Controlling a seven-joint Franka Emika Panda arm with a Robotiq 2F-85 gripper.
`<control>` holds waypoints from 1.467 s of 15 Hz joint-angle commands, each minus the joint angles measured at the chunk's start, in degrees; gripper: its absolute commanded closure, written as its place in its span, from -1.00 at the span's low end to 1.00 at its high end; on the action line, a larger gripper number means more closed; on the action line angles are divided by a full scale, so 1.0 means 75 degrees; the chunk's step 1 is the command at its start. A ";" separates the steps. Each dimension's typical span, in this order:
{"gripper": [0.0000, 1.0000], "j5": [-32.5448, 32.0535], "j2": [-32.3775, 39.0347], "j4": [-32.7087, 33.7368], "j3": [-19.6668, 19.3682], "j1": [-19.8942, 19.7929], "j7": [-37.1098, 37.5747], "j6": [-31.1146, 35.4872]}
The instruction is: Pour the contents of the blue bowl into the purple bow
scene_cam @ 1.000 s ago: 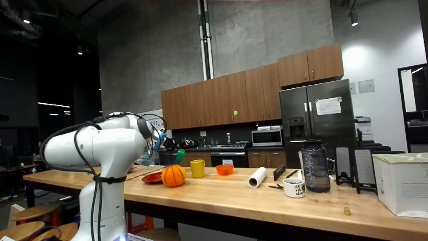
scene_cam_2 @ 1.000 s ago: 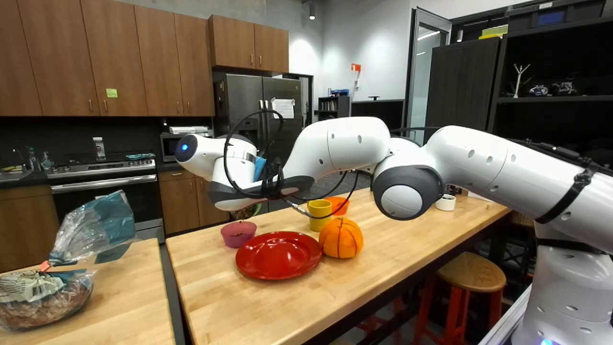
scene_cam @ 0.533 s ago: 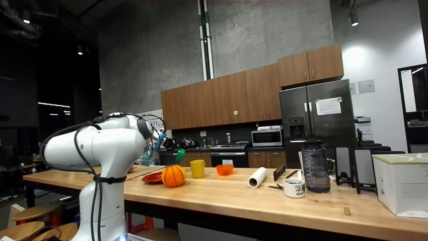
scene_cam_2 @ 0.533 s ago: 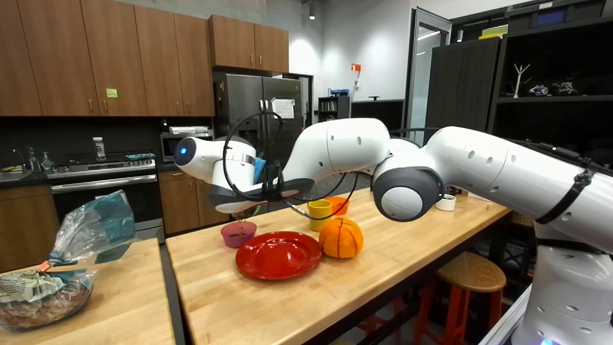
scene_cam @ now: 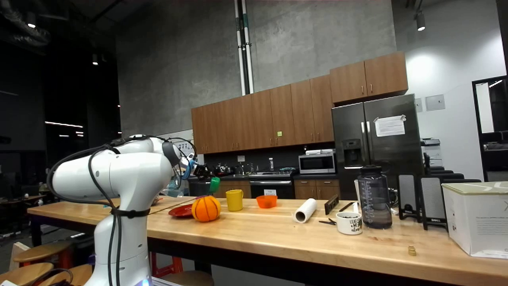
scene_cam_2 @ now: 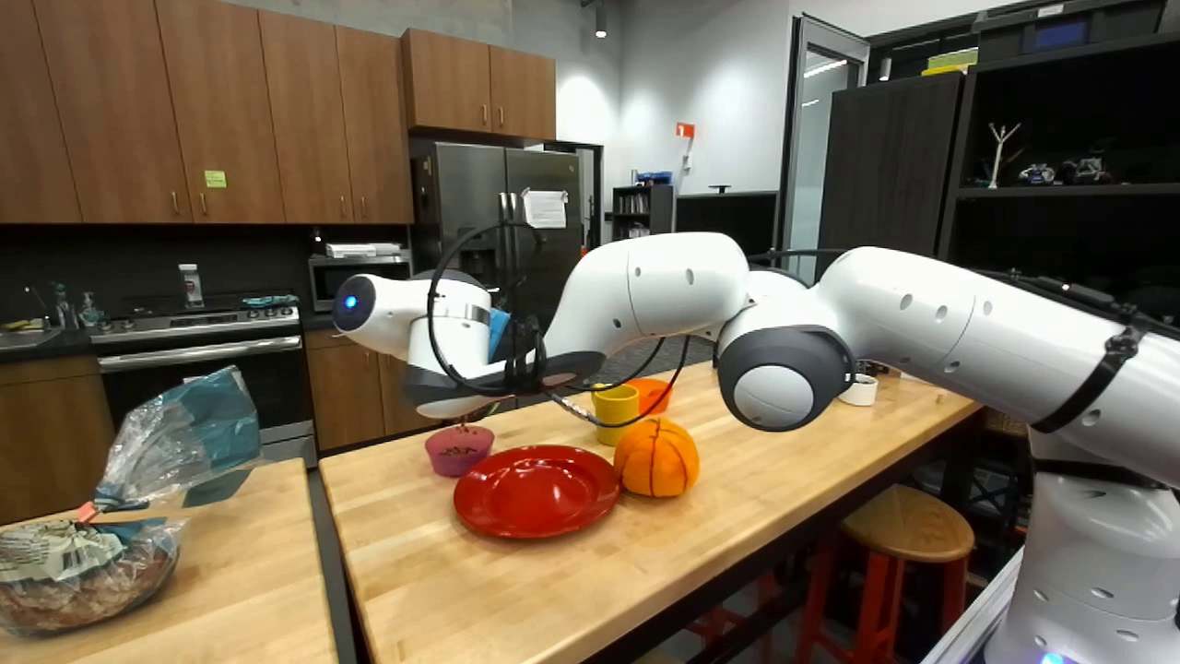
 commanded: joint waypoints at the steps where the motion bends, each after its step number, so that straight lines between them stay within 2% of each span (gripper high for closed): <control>1: 0.96 -0.0199 0.0016 0.0029 -0.0189 0.0109 0.0165 -0.0124; 22: 0.96 -0.1273 0.0139 -0.0085 -0.0431 0.0497 0.0900 -0.0368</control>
